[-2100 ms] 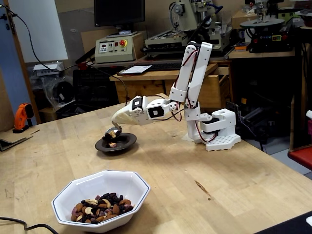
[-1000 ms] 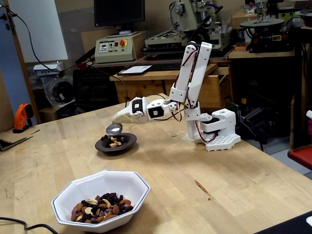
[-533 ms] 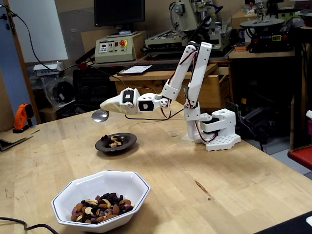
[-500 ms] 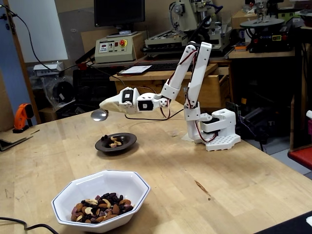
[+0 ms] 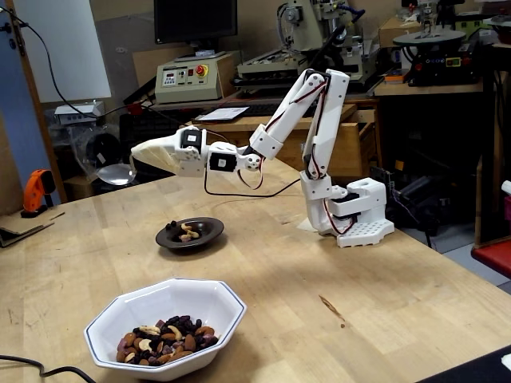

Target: Use spoon to transfer food from the white bowl to brown plate

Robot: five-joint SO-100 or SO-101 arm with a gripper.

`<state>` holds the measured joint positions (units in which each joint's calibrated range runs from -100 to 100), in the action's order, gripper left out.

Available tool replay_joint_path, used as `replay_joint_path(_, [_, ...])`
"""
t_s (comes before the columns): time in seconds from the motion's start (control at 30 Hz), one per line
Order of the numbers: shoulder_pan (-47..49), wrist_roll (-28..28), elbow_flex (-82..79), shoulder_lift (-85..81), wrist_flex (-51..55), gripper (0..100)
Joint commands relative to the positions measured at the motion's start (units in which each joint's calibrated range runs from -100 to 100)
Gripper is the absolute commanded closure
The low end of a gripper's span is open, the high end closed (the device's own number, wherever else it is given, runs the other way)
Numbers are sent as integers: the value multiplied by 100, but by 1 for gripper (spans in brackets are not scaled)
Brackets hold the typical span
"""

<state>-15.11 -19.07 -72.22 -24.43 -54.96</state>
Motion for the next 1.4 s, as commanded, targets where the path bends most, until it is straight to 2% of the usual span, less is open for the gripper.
replay_joint_path(0.0, [237, 254, 594, -34, -22, 96])
replay_joint_path(0.47, [1474, 1343, 744, -34, -30, 96])
replay_joint_path(0.7, [1592, 1812, 682, -34, -30, 96])
replay_joint_path(1.03, [1607, 2085, 612, -9, 81, 96])
replay_joint_path(1.37, [1637, 2081, 488, -659, 1614, 96])
